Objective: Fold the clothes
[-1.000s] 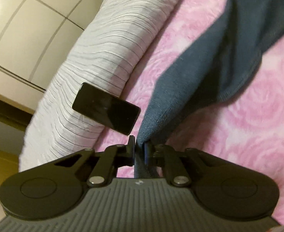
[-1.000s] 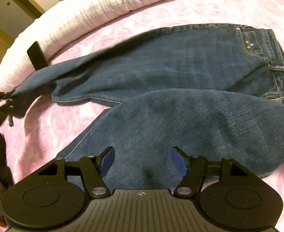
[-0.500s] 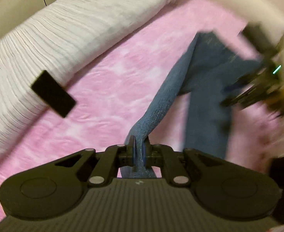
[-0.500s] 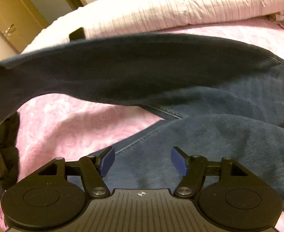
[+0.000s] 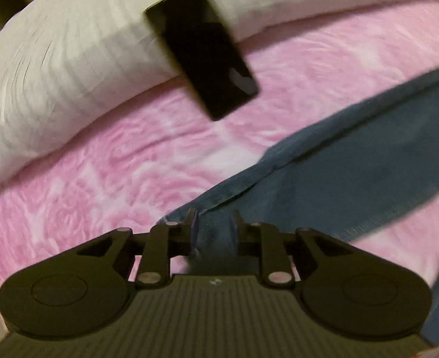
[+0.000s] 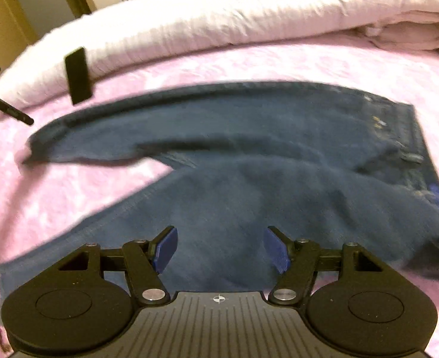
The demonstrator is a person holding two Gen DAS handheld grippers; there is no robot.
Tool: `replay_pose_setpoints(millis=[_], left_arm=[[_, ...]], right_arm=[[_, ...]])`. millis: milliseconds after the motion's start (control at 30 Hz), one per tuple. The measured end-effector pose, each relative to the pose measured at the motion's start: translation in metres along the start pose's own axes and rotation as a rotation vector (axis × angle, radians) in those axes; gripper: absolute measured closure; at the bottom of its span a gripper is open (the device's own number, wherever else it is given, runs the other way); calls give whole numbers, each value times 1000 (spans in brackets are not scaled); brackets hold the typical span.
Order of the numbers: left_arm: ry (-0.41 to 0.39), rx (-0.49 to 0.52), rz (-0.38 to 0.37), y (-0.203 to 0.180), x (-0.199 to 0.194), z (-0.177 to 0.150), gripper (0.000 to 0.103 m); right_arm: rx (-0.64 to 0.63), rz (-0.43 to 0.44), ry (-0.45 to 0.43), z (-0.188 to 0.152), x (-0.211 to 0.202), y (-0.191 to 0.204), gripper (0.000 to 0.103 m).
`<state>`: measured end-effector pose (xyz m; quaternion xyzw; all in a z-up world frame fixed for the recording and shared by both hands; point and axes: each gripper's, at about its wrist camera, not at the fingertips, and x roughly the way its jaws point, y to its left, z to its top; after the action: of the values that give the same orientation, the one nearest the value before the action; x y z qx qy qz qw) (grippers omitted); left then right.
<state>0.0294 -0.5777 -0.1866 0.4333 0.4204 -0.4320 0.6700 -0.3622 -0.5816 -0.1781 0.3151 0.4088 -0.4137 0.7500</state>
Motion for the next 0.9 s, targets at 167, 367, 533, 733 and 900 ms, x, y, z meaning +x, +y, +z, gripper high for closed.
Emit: replay_pose_setpoints(millis=[167,367,533,733,900], left_arm=[[-69,32,-19,-15,-15,-32,77],[-134,215,-113,-86,-56,-99,66],[-209,434,-130,-182,-83,-162,64],[-345,601,-127,-318,-113,-198,47],[-466,679,-122,-449,-126,-176,37]], right_arm=[[24,-80,20,-20,-7,-9,35],[-103,-185,-28,-16,-29,-17,35],[93,-227,-70,-31,-64,-69,35],[855,-83,-154,-81,-85,-196,35],[1297,81,-245,-115,-53,-276,19]])
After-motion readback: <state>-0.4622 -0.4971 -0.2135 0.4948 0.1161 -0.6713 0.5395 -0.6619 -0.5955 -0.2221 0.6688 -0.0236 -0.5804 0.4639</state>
